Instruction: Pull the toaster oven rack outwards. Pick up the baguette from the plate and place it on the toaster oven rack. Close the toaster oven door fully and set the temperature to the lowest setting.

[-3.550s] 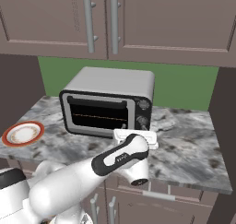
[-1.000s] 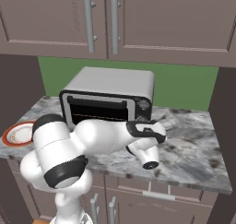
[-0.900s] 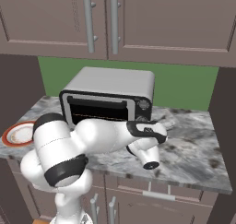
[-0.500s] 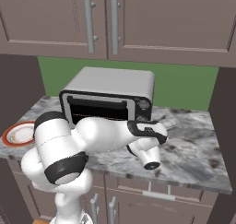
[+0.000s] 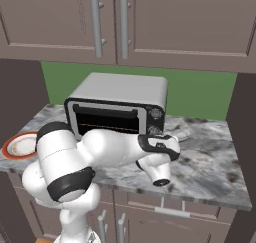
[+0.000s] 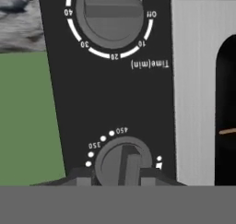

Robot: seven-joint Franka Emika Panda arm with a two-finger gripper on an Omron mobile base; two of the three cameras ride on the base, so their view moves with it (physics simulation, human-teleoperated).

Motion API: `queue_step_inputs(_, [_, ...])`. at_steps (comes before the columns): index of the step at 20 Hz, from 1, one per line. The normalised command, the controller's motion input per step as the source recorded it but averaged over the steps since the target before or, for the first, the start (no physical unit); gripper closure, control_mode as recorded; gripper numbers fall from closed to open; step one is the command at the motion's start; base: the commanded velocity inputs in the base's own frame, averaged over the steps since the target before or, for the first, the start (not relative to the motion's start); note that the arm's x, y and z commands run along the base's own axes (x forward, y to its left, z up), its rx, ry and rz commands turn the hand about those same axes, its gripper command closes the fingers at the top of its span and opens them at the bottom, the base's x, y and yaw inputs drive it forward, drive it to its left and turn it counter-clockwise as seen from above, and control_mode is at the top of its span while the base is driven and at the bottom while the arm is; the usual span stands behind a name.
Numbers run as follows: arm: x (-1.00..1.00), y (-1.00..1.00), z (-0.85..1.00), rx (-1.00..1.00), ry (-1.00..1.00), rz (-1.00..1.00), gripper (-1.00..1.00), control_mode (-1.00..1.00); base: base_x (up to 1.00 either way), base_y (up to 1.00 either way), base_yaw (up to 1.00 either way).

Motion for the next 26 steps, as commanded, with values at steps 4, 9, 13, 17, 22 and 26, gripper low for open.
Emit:
queue_step_inputs(4, [0.00, 0.11, 0.00, -0.22, -0.17, 0.00, 1.00, -1.00, 0.00, 0.00, 0.00])
queue_step_inputs(9, [0.00, 0.00, -0.01, -0.25, -0.14, 0.00, 1.00, -1.00, 0.00, 0.00, 0.00])
queue_step_inputs(13, [0.00, 0.00, -0.09, -0.30, -0.14, 0.03, 1.00, -1.00, 0.00, 0.00, 0.00])
queue_step_inputs(17, [0.00, 0.03, -0.19, -0.35, -0.21, 0.05, 1.00, -1.00, 0.00, 0.00, 0.00])
queue_step_inputs(22, [-0.05, 0.13, -0.22, -0.41, -0.26, 0.04, 1.00, -1.00, 0.00, 0.00, 0.00])
queue_step_inputs(26, [-0.10, 0.20, -0.24, -0.45, -0.32, 0.04, 1.00, -1.00, 0.00, 0.00, 0.00])
